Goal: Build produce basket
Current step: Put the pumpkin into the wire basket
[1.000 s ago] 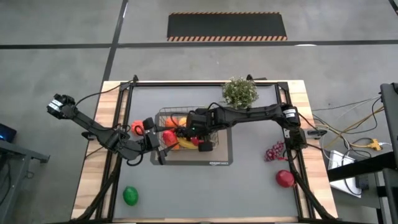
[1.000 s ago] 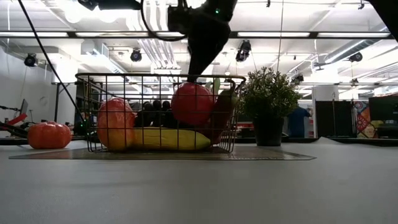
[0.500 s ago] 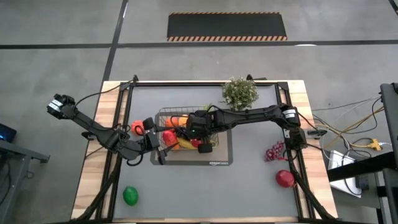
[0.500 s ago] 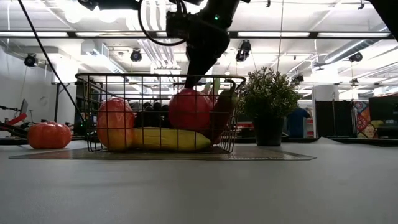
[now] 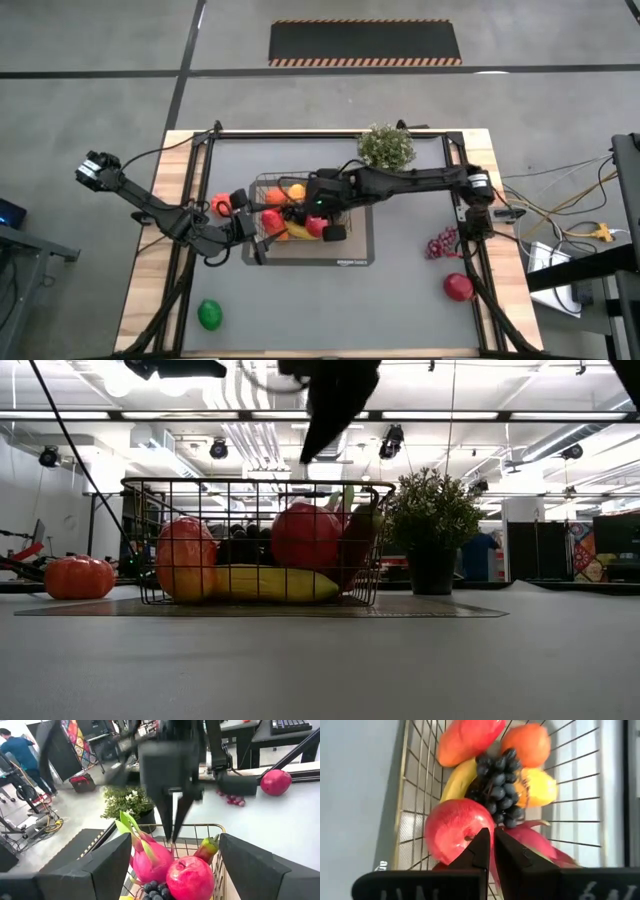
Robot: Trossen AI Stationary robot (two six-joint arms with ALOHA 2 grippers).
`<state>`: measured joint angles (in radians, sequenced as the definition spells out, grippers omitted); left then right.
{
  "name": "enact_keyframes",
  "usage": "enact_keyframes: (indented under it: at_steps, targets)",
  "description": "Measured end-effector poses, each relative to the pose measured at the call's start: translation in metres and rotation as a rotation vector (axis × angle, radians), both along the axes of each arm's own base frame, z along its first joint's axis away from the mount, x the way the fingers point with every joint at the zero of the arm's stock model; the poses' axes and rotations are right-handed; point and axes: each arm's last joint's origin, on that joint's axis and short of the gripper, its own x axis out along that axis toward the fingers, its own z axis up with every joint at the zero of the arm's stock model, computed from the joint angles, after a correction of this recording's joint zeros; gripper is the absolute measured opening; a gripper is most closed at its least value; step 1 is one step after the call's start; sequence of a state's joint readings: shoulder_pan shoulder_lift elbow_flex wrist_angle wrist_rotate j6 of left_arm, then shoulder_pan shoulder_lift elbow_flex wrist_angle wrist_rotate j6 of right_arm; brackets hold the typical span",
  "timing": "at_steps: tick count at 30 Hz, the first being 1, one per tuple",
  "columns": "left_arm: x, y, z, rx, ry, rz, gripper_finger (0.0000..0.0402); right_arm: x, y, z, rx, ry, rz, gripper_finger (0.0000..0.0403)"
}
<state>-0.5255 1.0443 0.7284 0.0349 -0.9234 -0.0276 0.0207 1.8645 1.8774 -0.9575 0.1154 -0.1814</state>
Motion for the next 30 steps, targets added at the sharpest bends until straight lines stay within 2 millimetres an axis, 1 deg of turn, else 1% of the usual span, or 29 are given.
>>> enact_keyframes:
  at_steps: [4,8,11,13,17,20,22,26,30]
  targets:
    - [0.0,0.0,0.0,-0.056,-0.023,0.011,0.0283,-0.018,0.008,0.023,-0.006,-0.028,-0.001,0.0013]
    - [-0.001,0.001,-0.003,-0.155,-0.055,0.05,0.0283,-0.042,0.028,0.042,0.018,-0.074,0.018,0.0013]
    - [-0.004,0.006,-0.002,-0.19,-0.057,0.135,0.0283,-0.061,0.048,0.045,0.016,-0.108,0.037,0.0013]
    - [-0.008,0.012,0.004,-0.23,-0.051,0.175,0.0282,-0.074,0.062,0.043,0.003,-0.14,0.043,0.0013]
    - [-0.018,0.033,0.02,-0.3,-0.021,0.298,0.0281,-0.102,0.085,0.037,-0.014,-0.225,0.045,0.0013]
    - [-0.027,0.055,0.029,-0.342,0.046,0.412,0.028,-0.119,0.096,0.032,-0.008,-0.283,0.034,0.0013]
    - [-0.033,0.07,0.03,-0.384,0.113,0.489,0.028,-0.128,0.1,0.028,0.007,-0.308,0.032,0.0013]
    - [-0.042,0.099,0.018,-0.493,0.28,0.655,0.028,-0.142,0.105,0.022,0.024,-0.343,0.03,0.0013]
    - [-0.051,0.12,-0.005,-0.597,0.428,0.841,0.028,-0.149,0.107,0.017,0.019,-0.378,0.027,0.0013]
